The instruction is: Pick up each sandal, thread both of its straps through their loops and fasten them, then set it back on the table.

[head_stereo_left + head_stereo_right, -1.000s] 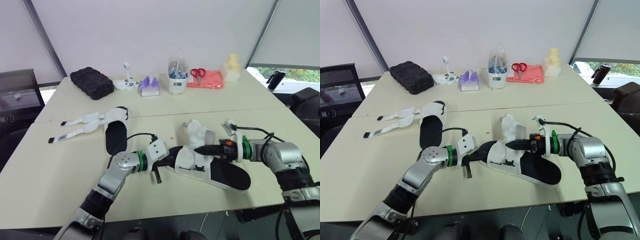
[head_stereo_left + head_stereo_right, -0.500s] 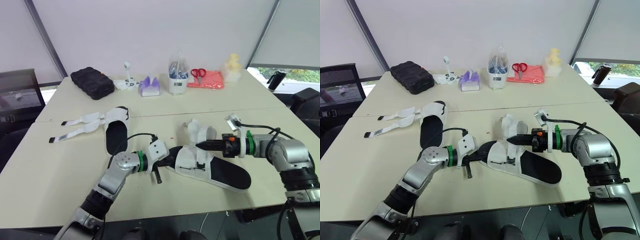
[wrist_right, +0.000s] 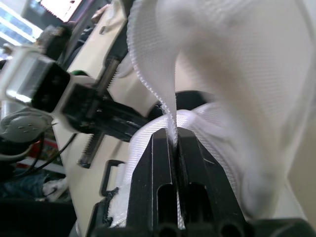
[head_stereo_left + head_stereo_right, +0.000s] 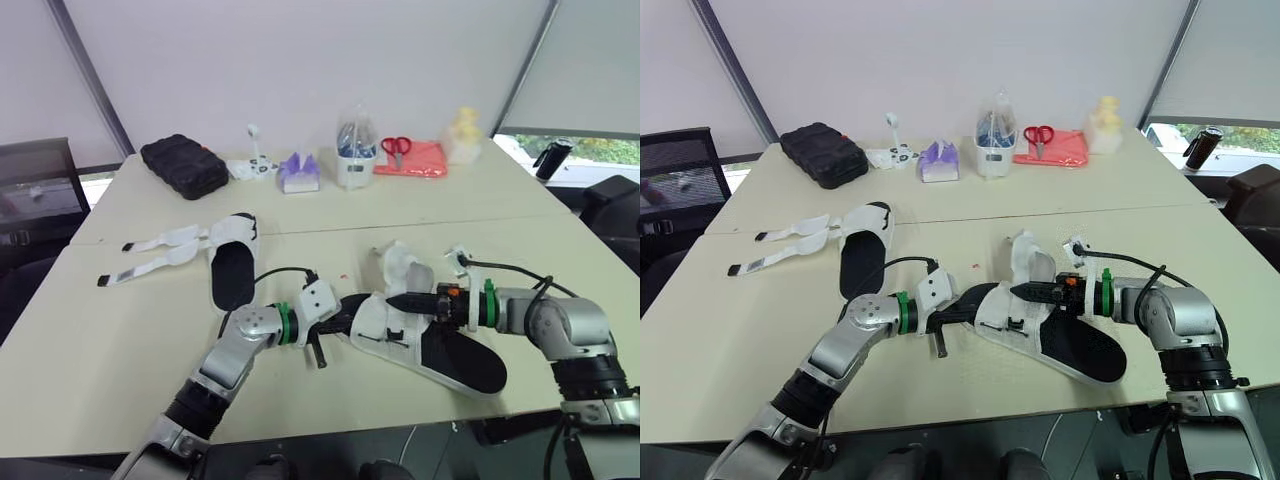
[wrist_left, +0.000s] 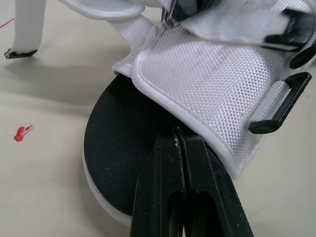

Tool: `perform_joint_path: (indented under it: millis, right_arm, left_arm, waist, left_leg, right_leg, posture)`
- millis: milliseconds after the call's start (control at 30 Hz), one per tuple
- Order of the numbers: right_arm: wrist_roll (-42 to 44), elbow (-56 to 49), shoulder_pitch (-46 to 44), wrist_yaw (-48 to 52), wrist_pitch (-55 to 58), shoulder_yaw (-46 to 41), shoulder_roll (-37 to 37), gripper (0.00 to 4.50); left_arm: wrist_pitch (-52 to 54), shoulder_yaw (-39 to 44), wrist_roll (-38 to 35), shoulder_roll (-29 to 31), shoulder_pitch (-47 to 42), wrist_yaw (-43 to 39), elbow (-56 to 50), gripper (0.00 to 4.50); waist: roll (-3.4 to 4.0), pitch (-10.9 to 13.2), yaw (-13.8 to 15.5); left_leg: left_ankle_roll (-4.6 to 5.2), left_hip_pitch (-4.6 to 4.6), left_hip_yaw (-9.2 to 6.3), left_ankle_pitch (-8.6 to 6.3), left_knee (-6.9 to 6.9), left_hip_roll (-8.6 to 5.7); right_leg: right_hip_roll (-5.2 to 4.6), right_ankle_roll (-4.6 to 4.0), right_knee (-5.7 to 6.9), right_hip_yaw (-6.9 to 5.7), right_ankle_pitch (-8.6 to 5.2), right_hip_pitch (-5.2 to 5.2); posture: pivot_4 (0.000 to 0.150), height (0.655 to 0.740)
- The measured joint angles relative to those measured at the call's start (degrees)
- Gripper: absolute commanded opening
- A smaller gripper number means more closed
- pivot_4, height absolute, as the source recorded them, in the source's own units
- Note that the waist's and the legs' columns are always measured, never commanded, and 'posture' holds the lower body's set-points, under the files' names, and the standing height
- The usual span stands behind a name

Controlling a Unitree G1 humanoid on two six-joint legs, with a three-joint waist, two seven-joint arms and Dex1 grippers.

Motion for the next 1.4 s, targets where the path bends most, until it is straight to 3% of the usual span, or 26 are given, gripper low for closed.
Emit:
perform_joint_path:
  millis: [500, 867, 1400]
  right_arm:
    - [6.69, -10.07, 6.75, -1.05, 4.07, -4.20, -2.63, 0.07]
    - [11.04, -5.89, 3.20, -7.20, 5.78, -10.49, 0.27, 0.07]
    - [11.59, -6.03, 7.59, -7.70, 7.88, -9.21, -0.34, 0.07]
  left_arm:
    - [-0.55, -0.39, 0.00, 0.22, 0.14, -0.73, 0.30, 0.00]
    - [-0.73, -0.59, -0.01, 0.01, 0.09, -1.06, 0.94, 0.00]
    - [-1.19, -0.76, 0.03, -0.06, 0.09, -1.12, 0.97, 0.00]
  waist:
    - [0.00, -0.01, 0.08]
    - [0.00, -0.02, 0.14]
    - [0.02, -0.04, 0.10]
  left_leg:
    - [0.00, 0.00, -0.01, 0.00, 0.04, 0.00]
    - [0.01, 0.00, -0.02, 0.00, 0.10, 0.00]
    - [0.02, 0.00, -0.02, -0.01, 0.10, 0.00]
  right_leg:
    - [0.02, 0.00, 0.00, -0.04, 0.00, 0.04]
    - [0.03, 0.00, 0.00, -0.03, 0.00, 0.08]
    - [0.03, 0.00, 0.00, -0.02, 0.00, 0.08]
  posture:
    - [0.150, 0.7400]
    - [0.150, 0.7400]
    - [0.150, 0.7400]
